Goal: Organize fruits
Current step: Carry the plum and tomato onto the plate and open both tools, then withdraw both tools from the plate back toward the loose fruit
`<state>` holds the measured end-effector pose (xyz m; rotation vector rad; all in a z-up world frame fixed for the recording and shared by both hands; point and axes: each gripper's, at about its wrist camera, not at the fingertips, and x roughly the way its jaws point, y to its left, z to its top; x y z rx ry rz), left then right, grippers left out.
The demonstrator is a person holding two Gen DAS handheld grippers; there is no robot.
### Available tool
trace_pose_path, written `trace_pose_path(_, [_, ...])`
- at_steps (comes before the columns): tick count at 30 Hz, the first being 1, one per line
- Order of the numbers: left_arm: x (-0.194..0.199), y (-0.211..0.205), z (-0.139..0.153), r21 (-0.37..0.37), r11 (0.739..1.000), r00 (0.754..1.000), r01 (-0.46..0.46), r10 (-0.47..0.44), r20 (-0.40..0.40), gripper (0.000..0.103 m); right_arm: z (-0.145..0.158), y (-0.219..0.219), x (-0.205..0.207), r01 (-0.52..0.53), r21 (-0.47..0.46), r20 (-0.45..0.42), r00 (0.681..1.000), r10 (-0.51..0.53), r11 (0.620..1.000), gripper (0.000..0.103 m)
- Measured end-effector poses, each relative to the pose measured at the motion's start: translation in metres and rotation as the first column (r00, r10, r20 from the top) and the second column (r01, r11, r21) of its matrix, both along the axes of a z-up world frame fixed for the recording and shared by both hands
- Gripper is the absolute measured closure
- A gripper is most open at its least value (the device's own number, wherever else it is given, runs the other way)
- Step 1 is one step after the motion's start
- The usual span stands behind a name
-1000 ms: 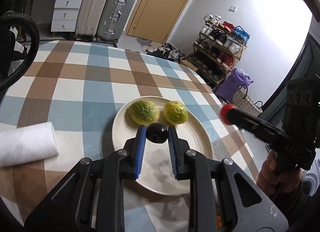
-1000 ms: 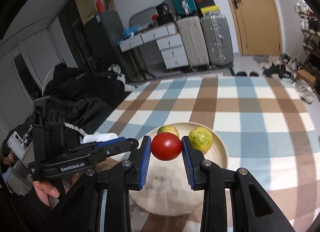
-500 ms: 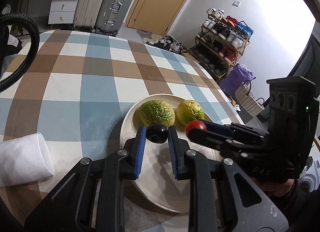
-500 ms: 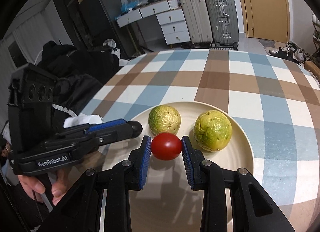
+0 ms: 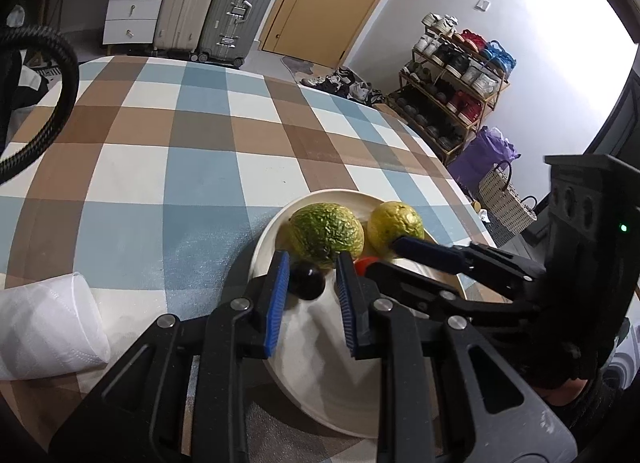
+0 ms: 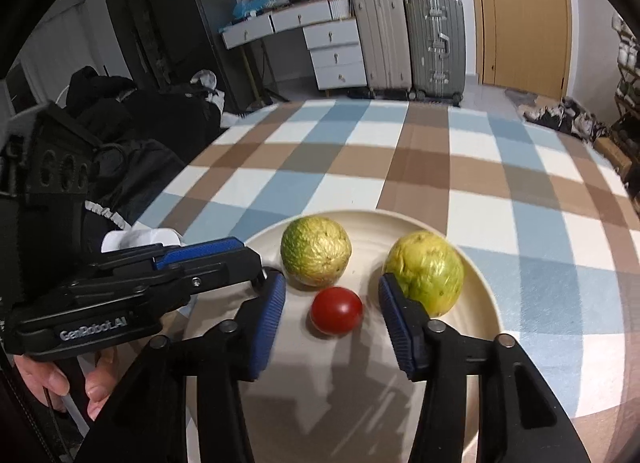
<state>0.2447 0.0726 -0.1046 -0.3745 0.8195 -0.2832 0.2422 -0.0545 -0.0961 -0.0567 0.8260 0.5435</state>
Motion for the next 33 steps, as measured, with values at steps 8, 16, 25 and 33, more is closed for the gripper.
trace_pose_path(8, [-0.021, -0.001, 0.024, 0.017, 0.999, 0.999, -0.029, 0.028, 0.046, 0.048, 0.038, -0.026, -0.036, 0.021, 0.081, 0.111, 0.993, -0.030, 0.996, 0.035])
trace_pose_path(16, [-0.062, -0.017, 0.058, 0.100, 0.993, 0.993, -0.058, 0.047, 0.111, 0.022, 0.074, -0.061, -0.092, 0.058, 0.163, 0.226, 0.970, -0.095, 0.985, 0.017])
trace_pose_path(25, [-0.108, -0.042, 0.090, 0.190, 0.979, 0.988, -0.080, 0.052, 0.148, 0.014, 0.100, -0.092, -0.156, 0.096, 0.226, 0.326, 0.930, -0.168, 0.969, 0.002])
trace_pose_path(33, [-0.153, -0.056, 0.118, 0.196, 0.974, 0.976, -0.114, 0.073, 0.207, 0.001, 0.105, -0.103, -0.198, 0.118, 0.216, 0.362, 0.912, -0.191, 0.969, 0.000])
